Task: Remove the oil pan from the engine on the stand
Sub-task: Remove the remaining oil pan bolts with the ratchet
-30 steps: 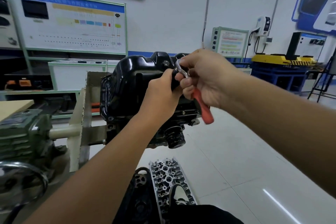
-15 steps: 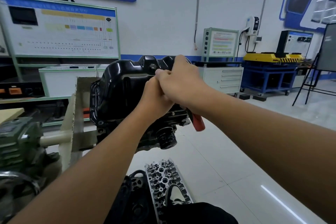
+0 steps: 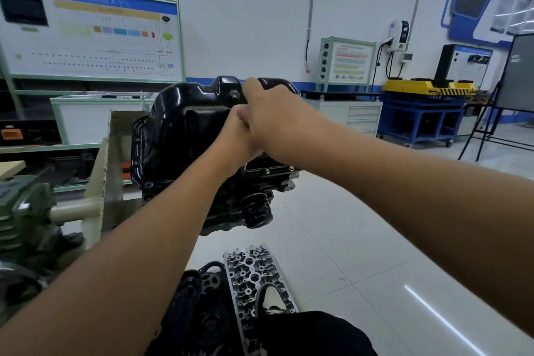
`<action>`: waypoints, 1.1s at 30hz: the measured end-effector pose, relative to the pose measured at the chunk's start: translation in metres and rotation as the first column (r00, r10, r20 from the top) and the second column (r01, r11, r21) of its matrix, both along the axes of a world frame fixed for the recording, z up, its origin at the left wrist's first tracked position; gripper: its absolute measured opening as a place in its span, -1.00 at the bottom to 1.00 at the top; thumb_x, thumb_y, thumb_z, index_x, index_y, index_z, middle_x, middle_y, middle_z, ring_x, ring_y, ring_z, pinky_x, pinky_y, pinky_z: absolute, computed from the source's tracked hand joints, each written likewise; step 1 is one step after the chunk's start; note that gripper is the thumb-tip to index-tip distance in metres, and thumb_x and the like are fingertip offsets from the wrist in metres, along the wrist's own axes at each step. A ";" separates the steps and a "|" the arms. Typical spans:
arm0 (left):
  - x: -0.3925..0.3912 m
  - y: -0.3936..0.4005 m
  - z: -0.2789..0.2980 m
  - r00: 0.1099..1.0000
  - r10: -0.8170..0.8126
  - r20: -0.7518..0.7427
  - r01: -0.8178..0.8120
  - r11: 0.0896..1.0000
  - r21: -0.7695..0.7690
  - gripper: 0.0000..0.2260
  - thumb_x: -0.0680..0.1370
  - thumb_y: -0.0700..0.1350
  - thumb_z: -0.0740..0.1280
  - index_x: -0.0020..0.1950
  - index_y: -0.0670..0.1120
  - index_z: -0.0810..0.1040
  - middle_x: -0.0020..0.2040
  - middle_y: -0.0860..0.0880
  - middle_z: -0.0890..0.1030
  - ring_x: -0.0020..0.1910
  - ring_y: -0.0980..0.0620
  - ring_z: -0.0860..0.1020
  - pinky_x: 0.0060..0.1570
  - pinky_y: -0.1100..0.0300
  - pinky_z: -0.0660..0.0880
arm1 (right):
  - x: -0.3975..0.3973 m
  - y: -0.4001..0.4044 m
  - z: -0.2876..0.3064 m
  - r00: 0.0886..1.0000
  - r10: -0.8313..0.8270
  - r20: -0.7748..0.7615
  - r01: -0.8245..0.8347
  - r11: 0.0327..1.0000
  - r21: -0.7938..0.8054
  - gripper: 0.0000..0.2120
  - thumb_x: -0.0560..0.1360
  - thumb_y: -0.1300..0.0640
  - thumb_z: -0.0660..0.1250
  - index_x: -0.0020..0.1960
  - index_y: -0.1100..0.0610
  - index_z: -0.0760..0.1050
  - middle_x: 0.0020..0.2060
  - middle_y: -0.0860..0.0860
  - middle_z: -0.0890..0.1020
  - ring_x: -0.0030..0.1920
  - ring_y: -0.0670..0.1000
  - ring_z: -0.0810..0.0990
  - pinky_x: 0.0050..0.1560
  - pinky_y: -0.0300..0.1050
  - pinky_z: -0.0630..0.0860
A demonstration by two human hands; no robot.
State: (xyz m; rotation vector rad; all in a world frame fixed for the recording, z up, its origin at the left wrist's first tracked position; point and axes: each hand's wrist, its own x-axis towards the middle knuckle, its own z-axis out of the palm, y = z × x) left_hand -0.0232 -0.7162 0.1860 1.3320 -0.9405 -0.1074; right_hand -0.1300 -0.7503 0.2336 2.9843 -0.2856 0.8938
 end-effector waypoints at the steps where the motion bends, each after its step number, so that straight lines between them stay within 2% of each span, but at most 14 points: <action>1: -0.002 0.006 -0.001 0.998 0.039 0.048 -0.039 0.999 0.007 -0.76 0.62 -0.43 0.07 -0.03 -0.15 0.42 -0.18 -0.15 0.36 -0.15 -0.09 0.19 -0.23 0.01 0.25 | -0.003 -0.002 0.000 0.998 0.054 -0.016 -0.055 0.997 -0.047 -0.90 0.68 0.11 0.16 0.07 0.07 0.22 -0.25 0.07 0.45 -0.33 0.04 0.47 -0.40 -0.09 0.25; 3: -0.001 0.015 -0.004 0.995 0.050 0.080 -0.052 0.999 0.012 -0.72 0.60 -0.48 0.08 -0.16 -0.15 0.37 -0.30 -0.11 0.31 -0.27 -0.07 0.16 -0.31 0.06 0.22 | -0.007 -0.006 0.001 0.988 0.145 -0.051 -0.152 0.968 -0.199 -0.84 0.70 0.04 0.14 0.04 0.04 0.17 -0.31 0.04 0.40 -0.35 0.10 0.46 -0.41 -0.06 0.25; 5: -0.004 0.020 -0.006 0.982 0.039 0.185 -0.054 0.996 0.077 -0.66 0.59 -0.49 0.17 -0.23 -0.08 0.35 -0.35 -0.02 0.36 -0.40 0.08 0.33 -0.35 0.16 0.34 | -0.011 -0.012 0.003 0.979 0.189 -0.074 -0.203 0.941 -0.271 -0.83 0.70 -0.03 0.14 0.06 0.01 0.17 -0.29 0.04 0.42 -0.27 0.17 0.48 -0.31 0.01 0.35; 8: -0.009 0.029 -0.005 0.955 0.032 0.295 -0.053 0.996 0.066 -0.58 0.55 -0.53 0.25 -0.17 0.02 0.43 -0.31 0.17 0.52 -0.39 0.32 0.50 -0.32 0.45 0.43 | -0.016 -0.016 0.005 0.973 0.231 -0.003 -0.231 0.973 0.006 -0.74 0.62 -0.03 0.28 0.20 0.06 0.33 -0.14 0.01 0.53 -0.12 0.08 0.55 -0.16 -0.04 0.46; 10: -0.005 0.031 -0.005 0.969 -0.017 0.245 0.019 1.000 -0.007 -0.66 0.55 -0.55 0.24 -0.18 -0.13 0.50 -0.33 0.10 0.60 -0.34 0.20 0.52 -0.25 0.34 0.44 | -0.019 -0.016 -0.001 0.976 0.214 0.037 -0.217 0.968 0.127 -0.67 0.55 0.05 0.34 0.27 0.05 0.37 -0.14 -0.11 0.49 -0.16 -0.10 0.51 -0.25 -0.24 0.38; 13: 0.009 0.040 -0.004 0.976 -0.070 0.208 0.074 0.997 -0.011 -0.96 0.64 -0.30 0.34 0.06 -0.19 0.55 -0.15 -0.18 0.57 -0.19 -0.08 0.49 -0.12 0.03 0.48 | -0.023 -0.017 -0.002 0.981 0.192 0.007 -0.191 0.972 0.138 -0.71 0.49 0.17 0.33 0.21 0.05 0.44 -0.16 -0.12 0.49 -0.20 -0.12 0.49 -0.33 -0.24 0.32; 17: 0.027 0.052 -0.008 0.946 -0.222 0.236 0.198 0.973 0.122 -0.78 0.61 -0.13 0.30 0.18 0.14 0.40 -0.11 0.01 0.50 -0.14 0.05 0.52 0.03 0.14 0.54 | -0.032 -0.031 0.030 0.996 0.088 -0.022 -0.089 0.993 -0.074 -0.73 0.55 0.21 0.34 0.18 -0.06 0.60 -0.07 -0.09 0.59 0.03 0.06 0.55 0.00 -0.04 0.49; 20: 0.025 0.051 -0.006 0.893 -0.217 0.395 0.107 0.954 0.281 -0.64 0.59 -0.18 0.26 0.31 0.15 0.32 -0.09 0.04 0.51 -0.05 0.05 0.55 0.13 0.10 0.54 | -0.027 -0.034 0.040 0.999 -0.050 -0.017 0.042 0.949 -0.312 -0.70 0.53 0.25 0.30 0.17 -0.01 0.63 0.02 0.04 0.62 0.13 0.20 0.56 0.07 0.08 0.50; 22: 0.023 0.048 -0.003 0.853 -0.174 0.493 0.010 0.948 0.317 -0.65 0.59 -0.20 0.27 0.33 0.07 0.36 -0.11 0.10 0.57 -0.04 0.09 0.60 0.12 0.12 0.55 | -0.022 -0.026 0.034 1.000 -0.014 -0.020 0.009 0.974 -0.226 -0.71 0.50 0.29 0.29 0.14 0.04 0.62 -0.08 0.02 0.56 0.04 0.17 0.56 -0.06 -0.03 0.47; 24: 0.020 0.048 -0.004 0.833 -0.105 0.543 -0.058 0.960 0.274 -0.70 0.59 -0.21 0.32 0.19 0.17 0.44 -0.11 0.18 0.62 -0.05 0.16 0.61 0.04 0.27 0.52 | -0.019 -0.018 0.026 0.997 0.079 -0.012 -0.079 0.996 0.032 -0.73 0.50 0.29 0.34 0.15 0.05 0.57 -0.11 0.00 0.53 -0.11 0.10 0.62 -0.21 -0.06 0.52; 26: 0.020 0.047 -0.010 0.823 -0.028 0.568 -0.093 0.979 0.183 -0.69 0.56 -0.22 0.39 0.04 0.22 0.46 -0.12 0.24 0.61 -0.07 0.20 0.60 -0.01 0.31 0.48 | -0.020 -0.012 0.018 0.981 0.194 0.032 -0.178 0.807 0.564 -0.78 0.54 0.29 0.41 0.13 0.09 0.52 -0.21 0.08 0.57 -0.39 0.04 0.60 -0.42 -0.10 0.55; 28: 0.020 0.044 -0.017 0.815 0.027 0.579 -0.105 0.989 0.102 -0.76 0.54 -0.23 0.45 0.04 0.09 0.51 -0.13 0.20 0.58 -0.08 0.14 0.58 0.02 0.17 0.53 | -0.019 -0.011 0.016 0.967 0.228 0.111 -0.201 0.426 0.882 -0.89 0.61 0.27 0.38 0.07 0.14 0.48 -0.35 0.10 0.53 -0.53 -0.04 0.44 -0.51 -0.19 0.43; 30: 0.018 0.043 -0.020 0.826 0.066 0.560 -0.117 0.992 0.056 -0.78 0.53 -0.24 0.49 0.09 -0.02 0.56 -0.13 0.15 0.59 -0.08 0.08 0.60 0.10 0.01 0.58 | -0.017 -0.012 0.017 0.963 0.223 0.153 -0.204 0.226 0.952 -0.92 0.65 0.19 0.31 -0.02 0.15 0.47 -0.39 0.09 0.50 -0.55 -0.06 0.34 -0.55 -0.24 0.33; 33: 0.020 0.045 -0.021 0.847 0.087 0.524 -0.107 0.994 0.009 -0.72 0.48 -0.24 0.55 0.08 0.03 0.59 -0.12 0.08 0.64 -0.07 0.03 0.64 0.09 0.05 0.61 | -0.018 -0.011 0.016 0.958 0.239 0.159 -0.208 0.197 0.958 -0.92 0.65 0.17 0.22 0.02 0.14 0.47 -0.39 0.07 0.48 -0.55 -0.05 0.28 -0.54 -0.27 0.26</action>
